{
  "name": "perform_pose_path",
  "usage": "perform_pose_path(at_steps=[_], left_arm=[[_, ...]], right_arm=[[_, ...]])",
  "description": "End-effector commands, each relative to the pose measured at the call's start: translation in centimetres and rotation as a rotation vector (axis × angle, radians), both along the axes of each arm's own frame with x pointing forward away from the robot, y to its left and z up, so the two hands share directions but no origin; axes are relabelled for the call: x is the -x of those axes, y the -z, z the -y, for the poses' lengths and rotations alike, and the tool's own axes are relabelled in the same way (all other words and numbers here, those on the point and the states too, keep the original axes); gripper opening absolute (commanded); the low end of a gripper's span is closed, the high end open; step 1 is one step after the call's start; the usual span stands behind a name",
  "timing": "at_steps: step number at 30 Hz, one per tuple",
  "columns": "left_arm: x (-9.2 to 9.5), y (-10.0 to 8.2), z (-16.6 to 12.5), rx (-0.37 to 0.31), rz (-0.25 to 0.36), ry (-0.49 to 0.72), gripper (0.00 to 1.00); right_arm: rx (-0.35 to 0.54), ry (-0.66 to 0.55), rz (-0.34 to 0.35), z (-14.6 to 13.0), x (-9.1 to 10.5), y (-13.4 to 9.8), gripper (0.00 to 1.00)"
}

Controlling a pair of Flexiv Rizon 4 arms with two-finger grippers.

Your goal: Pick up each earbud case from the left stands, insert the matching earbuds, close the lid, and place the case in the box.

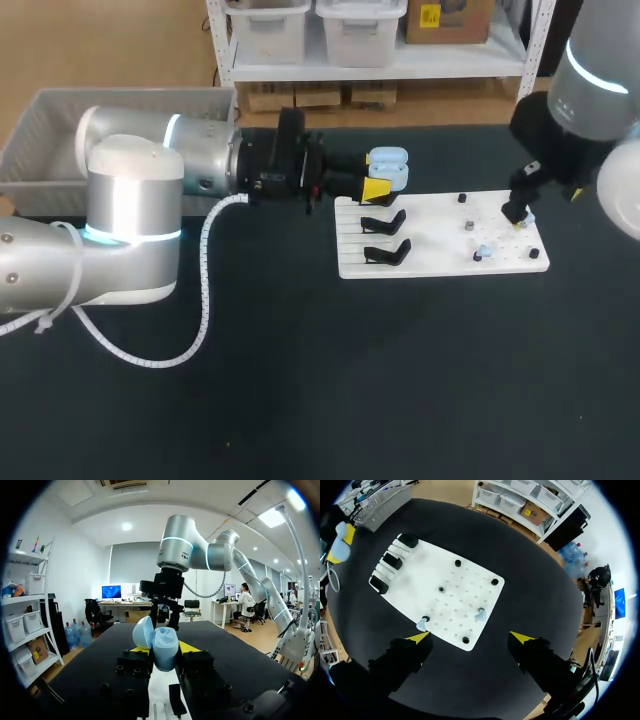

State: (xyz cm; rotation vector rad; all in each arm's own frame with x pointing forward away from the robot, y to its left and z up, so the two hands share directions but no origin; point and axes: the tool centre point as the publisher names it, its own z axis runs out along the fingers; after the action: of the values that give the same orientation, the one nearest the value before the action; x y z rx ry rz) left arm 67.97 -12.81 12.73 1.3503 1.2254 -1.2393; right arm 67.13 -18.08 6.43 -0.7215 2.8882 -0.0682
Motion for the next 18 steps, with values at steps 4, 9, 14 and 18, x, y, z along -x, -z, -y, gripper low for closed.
perform_pose_path(at_steps=[4,9,14,18], left_arm=[[0.1,0.1,0.0,0.003,0.003,-0.004,0.0],[0.1,0.1,0.0,0.003,0.003,-0.004,0.0],[0.1,0.1,0.0,0.003,0.003,-0.004,0.0],[0.1,0.1,0.0,0.003,0.003,-0.004,0.0]], right_arm=[[-0.002,0.025,-0.039,-0.5,-1.1,1.7,1.0],[-0.007,0.033,-0.047,-0.5,-1.0,2.4,0.94],[-0.007,0.047,-0.039,-0.3,-1.2,3.0,0.84],[-0.011,0.057,-0.034,-0.2,-1.4,3.3,0.74]])
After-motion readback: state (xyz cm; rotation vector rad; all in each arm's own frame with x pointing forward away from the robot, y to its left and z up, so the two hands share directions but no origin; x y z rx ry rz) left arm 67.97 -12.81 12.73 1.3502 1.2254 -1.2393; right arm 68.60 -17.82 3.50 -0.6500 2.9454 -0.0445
